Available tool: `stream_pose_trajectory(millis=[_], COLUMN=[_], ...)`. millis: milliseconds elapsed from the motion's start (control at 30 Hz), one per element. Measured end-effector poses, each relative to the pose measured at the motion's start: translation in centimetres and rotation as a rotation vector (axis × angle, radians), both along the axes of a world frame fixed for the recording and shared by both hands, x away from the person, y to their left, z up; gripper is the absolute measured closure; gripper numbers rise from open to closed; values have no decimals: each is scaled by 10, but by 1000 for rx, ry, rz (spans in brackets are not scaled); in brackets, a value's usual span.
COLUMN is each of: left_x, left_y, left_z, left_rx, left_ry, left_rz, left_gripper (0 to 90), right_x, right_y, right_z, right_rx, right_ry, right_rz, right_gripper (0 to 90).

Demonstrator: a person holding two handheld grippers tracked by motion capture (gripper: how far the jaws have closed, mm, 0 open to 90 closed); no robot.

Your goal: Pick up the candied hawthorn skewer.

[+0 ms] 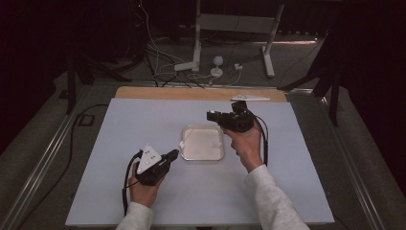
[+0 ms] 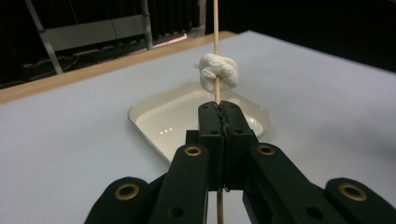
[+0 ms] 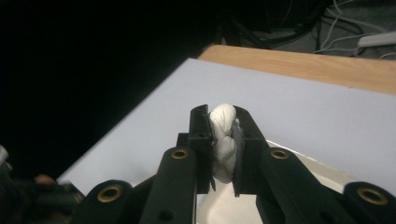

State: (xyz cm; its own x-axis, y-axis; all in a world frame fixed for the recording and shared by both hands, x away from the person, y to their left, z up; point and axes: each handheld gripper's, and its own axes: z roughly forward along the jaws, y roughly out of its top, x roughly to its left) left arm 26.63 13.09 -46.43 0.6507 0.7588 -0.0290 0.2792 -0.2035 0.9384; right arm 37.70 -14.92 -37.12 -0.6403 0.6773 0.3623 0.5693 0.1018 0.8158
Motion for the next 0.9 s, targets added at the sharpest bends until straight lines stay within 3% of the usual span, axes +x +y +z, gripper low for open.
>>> stream_pose_trajectory(millis=[67,400,900], left_x=[-1,0,1], left_y=[-1,0,3], left_z=[0,0,-1], left_rx=[4,-8,-18], left_ry=[2,7,15], left_rz=[3,12,25], left_gripper=[900,900,900], right_x=[-1,0,1], right_y=[0,-3,-4], right_z=[-2,-42,-54], right_rx=[-8,-57,-98], right_ry=[0,59,74], right_rz=[2,-10,-16], right_gripper=[811,792,781])
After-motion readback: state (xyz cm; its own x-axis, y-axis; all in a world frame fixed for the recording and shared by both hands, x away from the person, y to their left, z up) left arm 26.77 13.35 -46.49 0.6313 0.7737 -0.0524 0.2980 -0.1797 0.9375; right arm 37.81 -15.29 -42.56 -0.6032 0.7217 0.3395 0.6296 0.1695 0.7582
